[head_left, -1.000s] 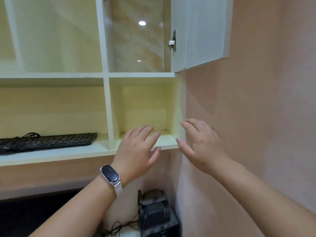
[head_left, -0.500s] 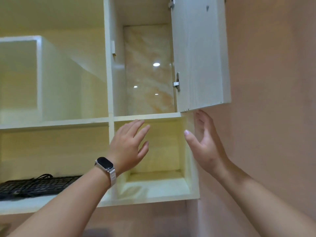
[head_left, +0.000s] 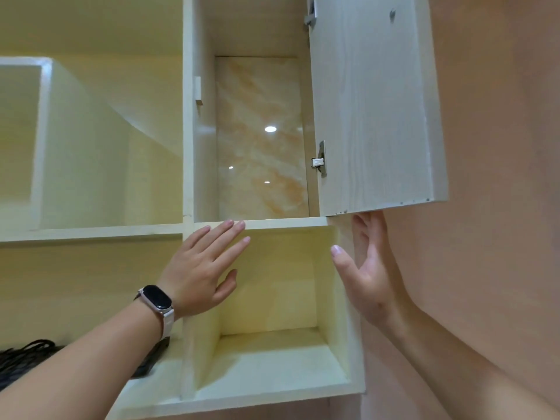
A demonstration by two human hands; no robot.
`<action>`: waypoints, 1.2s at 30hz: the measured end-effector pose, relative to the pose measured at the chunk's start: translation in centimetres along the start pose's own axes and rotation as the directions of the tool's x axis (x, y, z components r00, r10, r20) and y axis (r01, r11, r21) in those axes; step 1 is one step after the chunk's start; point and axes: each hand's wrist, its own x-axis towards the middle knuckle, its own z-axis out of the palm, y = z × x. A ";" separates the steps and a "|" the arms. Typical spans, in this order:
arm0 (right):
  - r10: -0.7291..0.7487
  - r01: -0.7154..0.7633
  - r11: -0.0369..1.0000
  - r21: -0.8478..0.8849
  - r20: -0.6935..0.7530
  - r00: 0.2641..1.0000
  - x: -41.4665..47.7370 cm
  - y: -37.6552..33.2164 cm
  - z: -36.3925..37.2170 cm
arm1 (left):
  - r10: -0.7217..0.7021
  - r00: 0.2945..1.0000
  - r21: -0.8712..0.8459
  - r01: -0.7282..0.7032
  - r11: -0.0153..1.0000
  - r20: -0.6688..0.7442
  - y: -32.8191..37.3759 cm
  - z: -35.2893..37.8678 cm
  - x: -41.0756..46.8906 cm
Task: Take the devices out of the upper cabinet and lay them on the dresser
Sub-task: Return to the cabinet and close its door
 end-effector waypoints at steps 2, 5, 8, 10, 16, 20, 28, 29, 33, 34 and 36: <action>-0.025 0.025 0.999 -0.039 0.006 1.000 0.1 0.3 0.3 | 0.013 0.999 -0.018 -0.014 1.000 -0.033 -0.1 0.1 -0.1; -0.050 0.052 0.995 -0.088 0.025 0.998 0.3 1.0 0.7 | 0.027 0.998 -0.037 -0.029 0.999 -0.065 -0.2 0.2 -0.1; -0.049 0.065 0.974 -0.218 0.081 0.996 0.7 2.0 1.3 | 0.035 0.995 -0.053 -0.040 0.998 -0.089 -0.2 0.2 -0.2; -0.090 0.119 0.931 -0.344 0.098 0.991 0.6 2.6 2.2 | 0.033 0.994 -0.059 -0.040 0.997 -0.104 -0.2 0.3 -0.2; -0.188 0.224 0.827 -0.516 0.122 0.975 1.2 3.5 5.9 | 0.015 0.991 -0.105 -0.029 0.994 -0.134 -0.1 0.4 -0.4; -0.237 0.245 0.769 -0.591 0.093 0.967 1.3 4.2 6.6 | 0.003 0.985 -0.128 -0.025 0.991 -0.172 0.1 0.4 -0.3; -0.217 0.288 0.516 -0.807 0.202 0.955 2.0 4.8 8.0 | 0.003 0.972 -0.152 -0.040 0.988 -0.236 0.0 0.5 -0.2; -0.203 0.294 0.470 -0.832 0.222 0.954 2.2 4.9 8.1 | 0.006 0.969 -0.150 -0.044 0.988 -0.245 -0.1 0.5 -0.2; -0.122 0.299 0.330 -0.896 0.274 0.954 2.9 5.0 8.9 | 0.015 0.964 -0.147 -0.056 0.988 -0.265 -0.1 0.5 -0.2; -0.101 0.294 0.323 -0.899 0.276 0.956 3.1 4.9 9.0 | 0.013 0.963 -0.154 -0.056 0.987 -0.268 -0.2 0.6 -0.3; -0.067 0.297 0.317 -0.901 0.291 0.954 3.2 4.7 9.0 | 0.005 0.961 -0.155 -0.049 0.987 -0.276 -0.3 0.6 -0.4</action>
